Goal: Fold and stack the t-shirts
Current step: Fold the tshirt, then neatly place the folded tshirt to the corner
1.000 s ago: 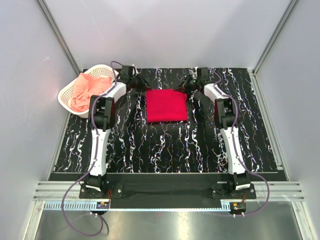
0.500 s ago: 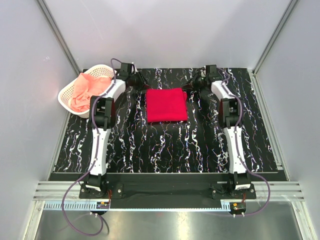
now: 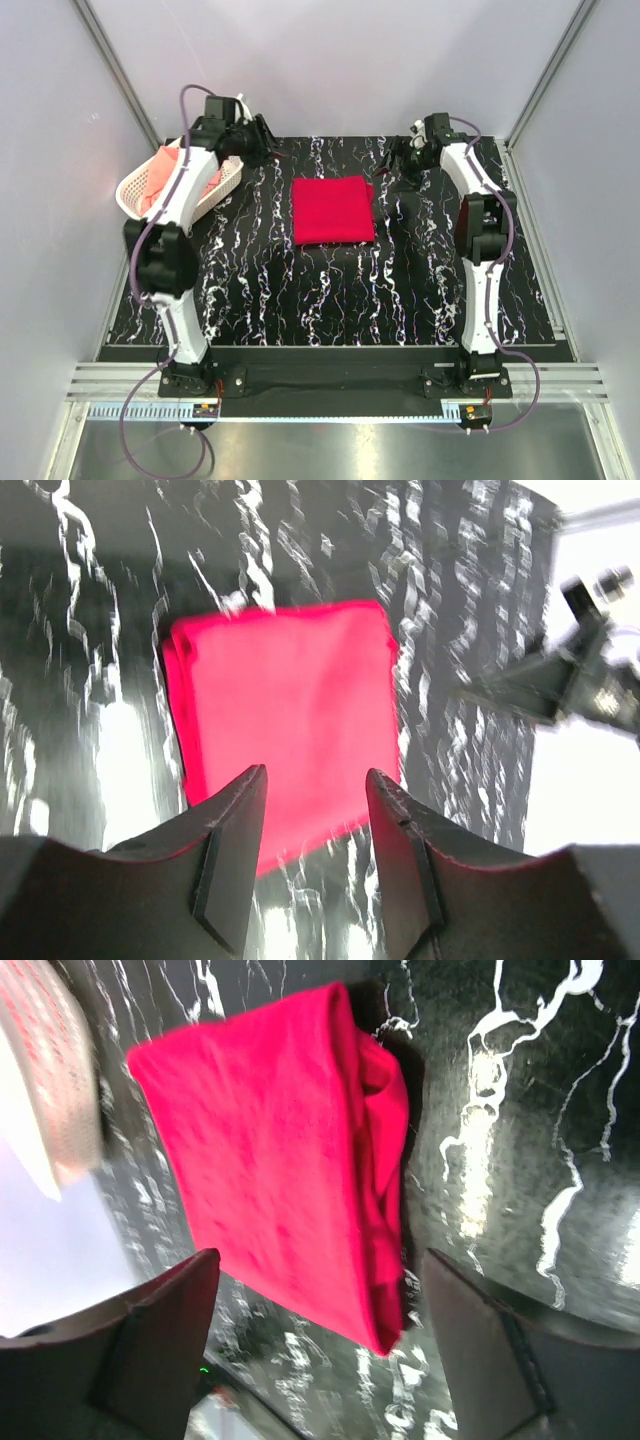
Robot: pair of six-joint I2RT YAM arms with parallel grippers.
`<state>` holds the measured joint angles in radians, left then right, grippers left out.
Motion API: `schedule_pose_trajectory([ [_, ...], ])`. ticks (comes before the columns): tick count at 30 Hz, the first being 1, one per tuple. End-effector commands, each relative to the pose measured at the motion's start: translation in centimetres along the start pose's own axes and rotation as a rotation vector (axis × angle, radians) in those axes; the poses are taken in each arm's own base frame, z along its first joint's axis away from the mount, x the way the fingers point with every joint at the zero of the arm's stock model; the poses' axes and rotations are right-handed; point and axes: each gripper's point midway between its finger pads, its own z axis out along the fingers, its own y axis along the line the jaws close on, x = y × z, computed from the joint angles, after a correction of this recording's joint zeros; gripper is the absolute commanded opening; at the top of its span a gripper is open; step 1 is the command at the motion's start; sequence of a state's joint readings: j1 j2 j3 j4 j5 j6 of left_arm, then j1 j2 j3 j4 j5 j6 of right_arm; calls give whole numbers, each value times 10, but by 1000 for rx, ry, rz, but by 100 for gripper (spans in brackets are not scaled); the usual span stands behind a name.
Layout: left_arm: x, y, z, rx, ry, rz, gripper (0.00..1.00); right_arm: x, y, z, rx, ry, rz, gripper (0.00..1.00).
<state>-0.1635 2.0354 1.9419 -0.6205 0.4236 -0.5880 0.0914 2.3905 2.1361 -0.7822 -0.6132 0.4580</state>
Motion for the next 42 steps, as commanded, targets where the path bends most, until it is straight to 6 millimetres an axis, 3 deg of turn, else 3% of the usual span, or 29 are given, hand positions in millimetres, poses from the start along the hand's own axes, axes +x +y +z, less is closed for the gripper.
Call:
schedule_pose_trajectory([
  [1,45,-17,-64,-9,43,80,50,14,-5,-8,62,26,-186,90],
  [3,74,-14,-82,-16,80,88,50,13,-6,-4,73,28,-242,92],
  [4,107,-1,-84,-36,145,66,50,10,-6,1,78,22,-257,92],
  [5,116,-8,-108,-14,118,82,50,7,-6,3,81,13,-271,93],
  [6,128,-5,-115,-16,124,74,50,5,-6,5,85,11,-282,93],
  [7,139,0,-123,-25,132,65,51,-1,-5,10,88,-1,-296,93],
  [8,163,17,-127,-57,167,38,51,-3,0,12,83,-9,-305,93],
  [9,168,13,-142,-43,140,42,51,-6,3,14,77,-15,-310,93],
  [13,196,23,-165,-59,148,12,51,-17,18,26,47,-42,-354,93],
  [18,197,22,-175,-63,129,10,52,-14,18,42,47,-24,-355,91],
  [30,190,19,-161,-55,160,12,52,9,6,67,77,41,-366,86],
  [36,190,19,-158,-54,171,16,52,30,14,84,56,89,-376,77],
  [42,193,20,-162,-56,171,17,52,37,-1,93,107,106,-332,69],
])
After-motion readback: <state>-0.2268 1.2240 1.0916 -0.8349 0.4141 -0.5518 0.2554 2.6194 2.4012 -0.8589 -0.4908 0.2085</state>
